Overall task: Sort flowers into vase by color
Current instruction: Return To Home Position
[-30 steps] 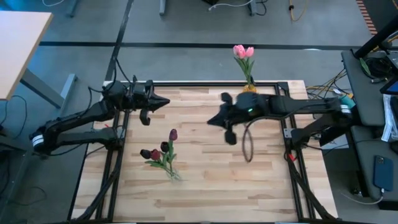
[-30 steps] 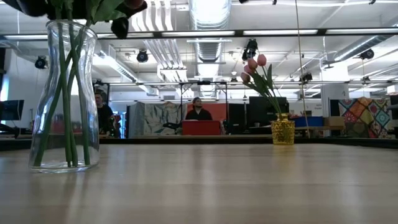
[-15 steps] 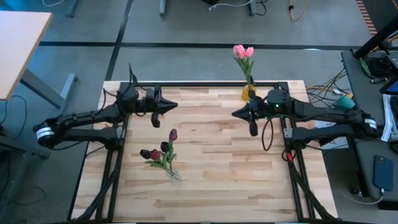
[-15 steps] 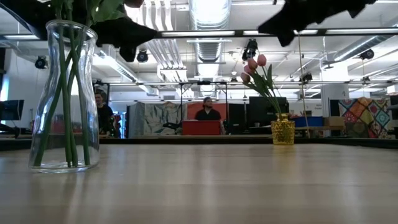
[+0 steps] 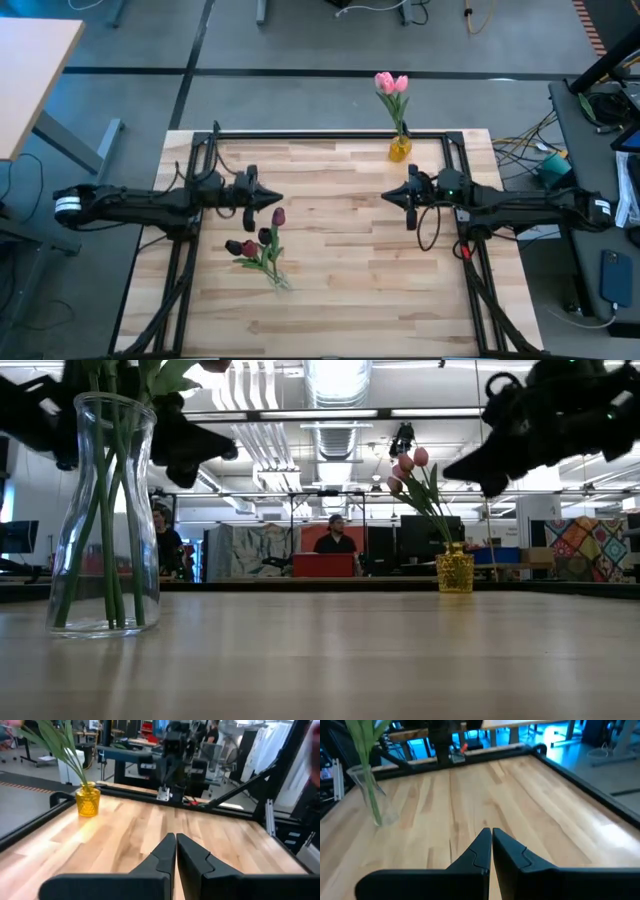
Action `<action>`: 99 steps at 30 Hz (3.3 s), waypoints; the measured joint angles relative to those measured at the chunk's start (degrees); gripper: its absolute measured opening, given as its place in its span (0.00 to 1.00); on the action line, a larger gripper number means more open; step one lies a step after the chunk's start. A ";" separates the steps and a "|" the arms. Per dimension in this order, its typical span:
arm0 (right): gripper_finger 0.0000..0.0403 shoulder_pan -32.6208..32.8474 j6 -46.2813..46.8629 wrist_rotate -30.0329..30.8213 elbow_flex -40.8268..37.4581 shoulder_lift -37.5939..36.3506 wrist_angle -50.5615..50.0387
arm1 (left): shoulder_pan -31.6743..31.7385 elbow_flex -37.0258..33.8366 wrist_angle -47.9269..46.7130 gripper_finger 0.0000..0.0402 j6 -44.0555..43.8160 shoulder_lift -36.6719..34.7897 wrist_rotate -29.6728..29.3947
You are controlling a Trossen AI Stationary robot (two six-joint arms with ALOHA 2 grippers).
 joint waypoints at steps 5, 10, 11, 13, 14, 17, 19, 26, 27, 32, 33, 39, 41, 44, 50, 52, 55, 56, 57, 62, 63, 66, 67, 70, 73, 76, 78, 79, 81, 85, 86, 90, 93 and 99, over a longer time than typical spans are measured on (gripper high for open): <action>0.02 0.00 0.40 -0.07 -4.78 -8.48 0.17 | -5.92 -5.79 1.45 0.00 -0.85 -4.49 -7.94; 0.02 -0.04 -0.98 0.07 -7.51 -20.65 -8.97 | -8.81 -10.50 1.41 0.00 -2.23 -11.13 -11.83; 0.02 -0.04 -1.16 0.54 -7.93 -23.38 -11.74 | -8.88 -11.23 1.01 0.00 -2.27 -12.52 -11.82; 0.02 -0.04 -1.15 1.53 -8.21 -28.60 -18.36 | -8.85 -12.54 -0.56 0.00 -2.29 -15.48 -11.90; 0.02 -0.06 -1.11 1.55 -8.23 -31.54 -21.63 | -8.81 -13.01 -2.00 0.00 -2.29 -16.99 -11.92; 0.02 -0.04 -0.67 1.26 -9.47 -38.98 -23.11 | -8.66 -13.41 -8.86 0.00 -1.83 -21.16 -12.00; 0.02 -0.08 -0.73 1.20 -9.79 -41.03 -23.05 | -8.22 -13.43 -12.92 0.00 -1.64 -23.76 -12.02; 0.02 -0.17 -0.20 2.61 -10.51 -40.86 -23.89 | -5.17 -13.61 -27.49 0.00 -1.25 -35.37 -12.54; 0.02 -0.17 -0.21 2.97 -10.87 -41.04 -23.45 | -4.62 -13.61 -29.63 0.00 -1.12 -37.54 -12.67; 0.02 -0.45 0.56 5.32 -14.59 -40.32 -15.31 | -1.18 -13.61 -33.34 0.00 0.31 -45.61 -11.97; 0.02 -0.53 0.35 5.37 -14.59 -39.94 -15.26 | -0.38 -13.61 -33.37 0.00 0.45 -46.66 -11.88; 0.02 -1.05 -1.62 10.57 -14.59 -39.90 -15.29 | 4.01 -13.61 -33.39 0.00 0.55 -47.53 -12.61; 0.02 -1.03 -2.81 11.85 -14.59 -39.78 -15.34 | 5.10 -13.61 -33.32 0.00 1.12 -46.60 -13.13; 0.02 -1.03 -3.95 11.98 -14.59 -39.76 -15.37 | 5.51 -13.46 -33.64 0.00 1.23 -44.78 -13.15; 0.02 -1.03 -4.12 11.98 -14.61 -39.08 -15.51 | 5.51 -12.93 -34.02 0.00 -0.26 -42.14 -13.48; 0.02 -1.03 -4.12 11.98 -14.61 -39.05 -15.53 | 5.51 -12.93 -34.04 0.00 -0.28 -41.59 -13.48; 0.02 -1.03 -4.12 12.00 -14.61 -39.04 -15.55 | 5.51 -12.93 -33.99 0.00 -0.30 -40.80 -13.48; 0.02 -1.03 -4.12 12.00 -14.61 -39.04 -15.55 | 5.51 -12.93 -33.96 0.00 -0.30 -40.58 -13.48; 0.02 -1.03 -4.12 12.00 -14.61 -39.04 -15.55 | 5.51 -12.93 -33.82 0.00 -0.32 -40.31 -13.48; 0.02 -1.03 -4.12 12.00 -14.61 -39.04 -15.57 | 5.51 -12.88 -33.80 0.00 -0.32 -39.45 -13.47; 0.02 -1.03 -4.12 12.00 -14.61 -39.04 -15.59 | 5.51 -12.88 -33.80 0.00 -0.32 -39.31 -13.46; 0.02 -1.03 -4.15 12.00 -14.64 -39.04 -15.57 | 5.51 -12.84 -33.78 0.00 -0.32 -38.94 -13.46; 0.02 -1.03 -4.14 12.00 -14.64 -39.04 -15.57 | 5.51 -12.84 -33.76 0.00 -0.32 -38.85 -13.45; 0.02 -1.03 -4.13 12.00 -14.64 -39.04 -15.55 | 5.51 -12.84 -33.70 0.00 -0.32 -38.60 -13.44; 0.02 -1.03 -4.14 12.00 -14.66 -39.04 -15.55 | 5.51 -12.84 -33.56 0.00 -0.32 -38.31 -13.44; 0.02 -1.03 -4.12 12.00 -14.66 -39.04 -15.55 | 5.51 -12.82 -33.56 0.00 -0.34 -38.12 -13.42; 0.02 -1.03 -4.14 12.00 -14.66 -39.04 -15.55 | 5.51 -12.80 -33.56 0.00 -0.32 -38.06 -13.42; 0.02 -1.03 -4.15 12.00 -14.66 -39.04 -15.55 | 5.51 -12.80 -33.56 0.00 -0.32 -38.00 -13.40; 0.02 -1.03 -4.15 12.00 -14.66 -39.04 -15.55 | 5.51 -12.77 -33.56 0.00 -0.34 -37.86 -13.40; 0.02 -1.03 -4.15 12.02 -14.66 -39.04 -15.55 | 5.51 -12.77 -33.58 0.00 -0.33 -37.58 -13.37; 0.02 -1.03 -4.15 12.01 -14.66 -39.04 -15.55 | 5.51 -12.77 -33.60 0.00 -0.34 -37.58 -13.37; 0.02 -1.03 -4.15 12.02 -14.66 -39.04 -15.55 | 5.51 -12.77 -33.58 0.00 -0.33 -37.56 -13.33; 0.02 -1.03 -4.15 12.02 -14.66 -39.04 -15.55 | 5.51 -12.77 -33.58 0.00 -0.35 -37.56 -13.33; 0.02 -1.03 -4.15 12.02 -14.66 -39.04 -15.55 | 5.51 -12.77 -33.59 0.00 -0.33 -37.56 -13.33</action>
